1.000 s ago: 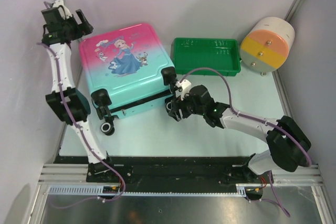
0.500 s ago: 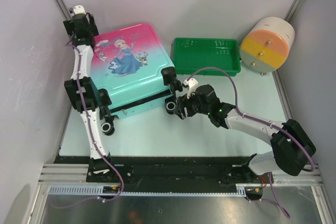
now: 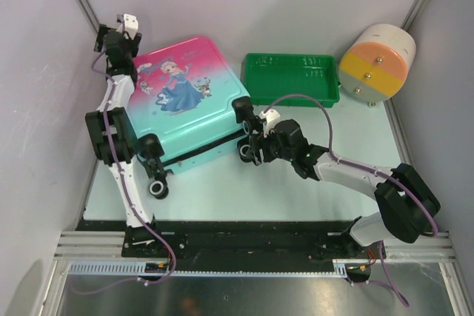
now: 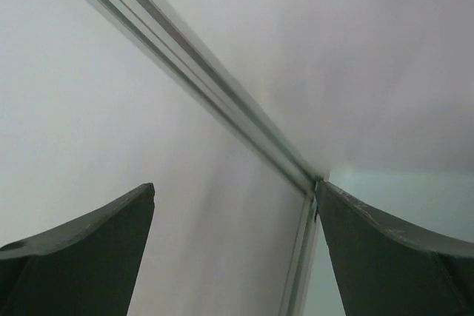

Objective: Open, take out, and arrange the luggage

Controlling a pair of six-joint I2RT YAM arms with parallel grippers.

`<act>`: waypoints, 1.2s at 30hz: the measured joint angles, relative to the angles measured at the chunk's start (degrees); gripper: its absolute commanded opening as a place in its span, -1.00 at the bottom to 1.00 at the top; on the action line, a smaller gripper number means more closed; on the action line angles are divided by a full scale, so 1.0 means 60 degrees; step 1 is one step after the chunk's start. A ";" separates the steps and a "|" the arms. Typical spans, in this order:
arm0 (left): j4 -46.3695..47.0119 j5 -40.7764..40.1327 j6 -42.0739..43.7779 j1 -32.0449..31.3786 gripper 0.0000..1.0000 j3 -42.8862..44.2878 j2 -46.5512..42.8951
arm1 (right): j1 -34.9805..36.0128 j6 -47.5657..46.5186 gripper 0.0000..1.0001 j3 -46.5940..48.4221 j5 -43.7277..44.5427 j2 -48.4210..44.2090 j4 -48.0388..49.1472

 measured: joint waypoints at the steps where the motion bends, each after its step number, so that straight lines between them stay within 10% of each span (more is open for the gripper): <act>1: 0.0182 0.0189 0.0310 0.0036 0.85 -0.0783 -0.0466 | -0.0040 -0.0004 0.40 0.0000 0.0055 0.0036 0.0040; 21: -0.0750 0.1155 0.1038 0.1228 0.80 -0.9318 -0.7577 | -0.0142 -0.1169 0.36 0.0022 0.0667 0.1115 0.1228; 36: -0.3391 0.1421 -0.0146 0.1260 0.99 -1.0841 -1.2043 | -0.0262 -0.3056 0.37 0.3122 -0.0495 0.4641 0.2674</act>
